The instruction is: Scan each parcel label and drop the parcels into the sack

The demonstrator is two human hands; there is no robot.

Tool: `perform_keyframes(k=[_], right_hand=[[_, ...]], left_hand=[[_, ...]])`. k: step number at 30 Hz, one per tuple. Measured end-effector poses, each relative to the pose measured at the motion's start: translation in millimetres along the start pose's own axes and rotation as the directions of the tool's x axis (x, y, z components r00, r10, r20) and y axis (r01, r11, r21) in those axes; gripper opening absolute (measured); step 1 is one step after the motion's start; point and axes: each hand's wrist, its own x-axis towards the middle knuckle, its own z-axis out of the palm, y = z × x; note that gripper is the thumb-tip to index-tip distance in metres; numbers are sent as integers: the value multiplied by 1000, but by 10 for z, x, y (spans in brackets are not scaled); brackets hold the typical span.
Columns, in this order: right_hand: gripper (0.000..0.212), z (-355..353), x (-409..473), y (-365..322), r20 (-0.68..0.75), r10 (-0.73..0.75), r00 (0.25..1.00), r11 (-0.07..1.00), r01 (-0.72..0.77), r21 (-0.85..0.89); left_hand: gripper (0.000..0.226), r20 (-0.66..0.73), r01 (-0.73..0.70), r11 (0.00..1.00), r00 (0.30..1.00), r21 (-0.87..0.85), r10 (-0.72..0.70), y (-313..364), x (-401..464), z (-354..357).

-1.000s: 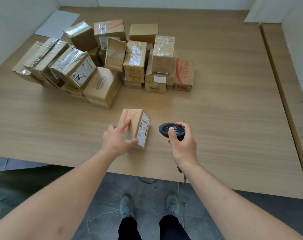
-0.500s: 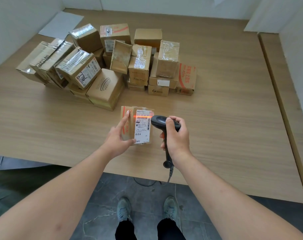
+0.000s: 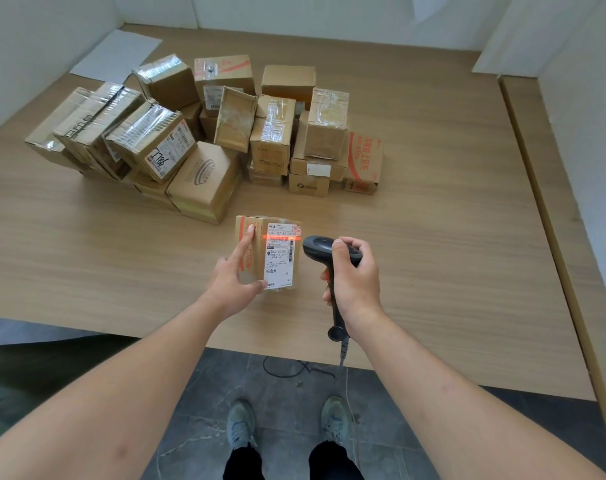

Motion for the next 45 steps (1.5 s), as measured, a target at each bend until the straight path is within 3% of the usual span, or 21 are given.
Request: perform_keyframes(k=[4, 7, 11, 14, 26, 36, 45], right_hand=[[11, -100, -27, 2, -1, -27, 1000, 999, 27, -43], [14, -218, -10, 90, 23, -117, 993, 978, 119, -170], [35, -388, -24, 144, 185, -232, 955, 842, 293, -454], [39, -444, -82, 99, 299, -259, 918, 733, 389, -558], [42, -143, -468, -236, 439, -379, 814, 575, 579, -578], [40, 359, -754, -481, 380, -454, 806, 516, 585, -625], [46, 797, -1032, -634, 300, -506, 809, 501, 558, -661]], left_hand=[[113, 7, -10, 1000, 1000, -15, 10, -6, 4, 6], [104, 66, -17, 999, 998, -30, 19, -38, 45, -28], [89, 180, -4, 1000, 984, 3, 3, 32, 58, -166], [81, 201, 8, 1000, 979, 19, -12, 132, 30, -323], [79, 131, -3, 998, 991, 68, -5, 300, -239, -971], [82, 98, -97, 992, 991, 83, 88, 325, -317, -1528], [80, 153, -138, 989, 980, 51, 129, 389, -311, -1989]])
